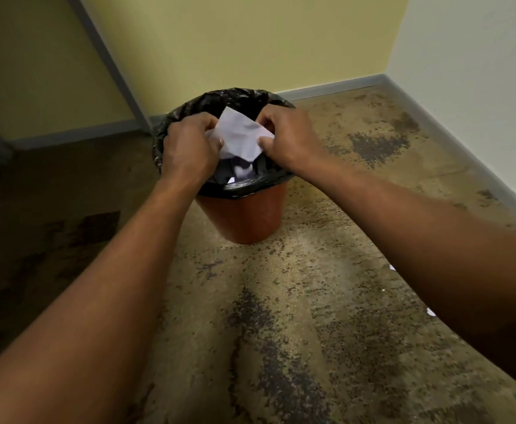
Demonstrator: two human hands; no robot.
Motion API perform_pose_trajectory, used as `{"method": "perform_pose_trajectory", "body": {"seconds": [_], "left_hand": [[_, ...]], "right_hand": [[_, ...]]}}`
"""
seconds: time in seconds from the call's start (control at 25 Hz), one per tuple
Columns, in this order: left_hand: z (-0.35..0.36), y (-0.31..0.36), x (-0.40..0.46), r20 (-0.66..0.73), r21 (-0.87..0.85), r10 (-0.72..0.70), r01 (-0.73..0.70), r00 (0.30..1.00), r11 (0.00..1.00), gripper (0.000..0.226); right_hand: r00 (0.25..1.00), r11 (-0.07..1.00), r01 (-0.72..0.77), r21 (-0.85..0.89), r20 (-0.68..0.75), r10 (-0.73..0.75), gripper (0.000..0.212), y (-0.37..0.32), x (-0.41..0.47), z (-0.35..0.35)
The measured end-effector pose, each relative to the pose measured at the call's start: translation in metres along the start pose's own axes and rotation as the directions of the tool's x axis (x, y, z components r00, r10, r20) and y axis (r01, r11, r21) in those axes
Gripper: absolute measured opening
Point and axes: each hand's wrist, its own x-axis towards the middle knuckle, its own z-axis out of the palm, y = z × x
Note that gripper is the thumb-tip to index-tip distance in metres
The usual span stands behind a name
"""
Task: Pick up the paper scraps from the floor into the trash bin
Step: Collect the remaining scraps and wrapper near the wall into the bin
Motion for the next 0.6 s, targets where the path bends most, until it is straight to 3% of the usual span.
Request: {"method": "perform_pose_trajectory", "body": {"seconds": [0.28, 0.44, 0.6], "left_hand": [[-0.001, -0.010, -0.002, 0.103, 0.025, 0.038, -0.041, 0.994, 0.999, 0.043], [0.009, 0.029, -0.005, 0.018, -0.041, 0.233, -0.232, 0.972, 0.972, 0.034], [0.032, 0.084, -0.020, -0.061, -0.046, 0.448, -0.451, 0.892, 0.891, 0.026]], "right_hand": [[0.997, 0.998, -0.005, 0.058, -0.078, 0.009, 0.016, 0.005, -0.005, -0.004], [0.984, 0.999, 0.011, 0.050, -0.176, -0.002, 0.013, 0.020, -0.018, -0.031], [0.972, 1.000, 0.002, 0.015, -0.234, 0.002, 0.012, 0.053, -0.051, -0.067]]}}
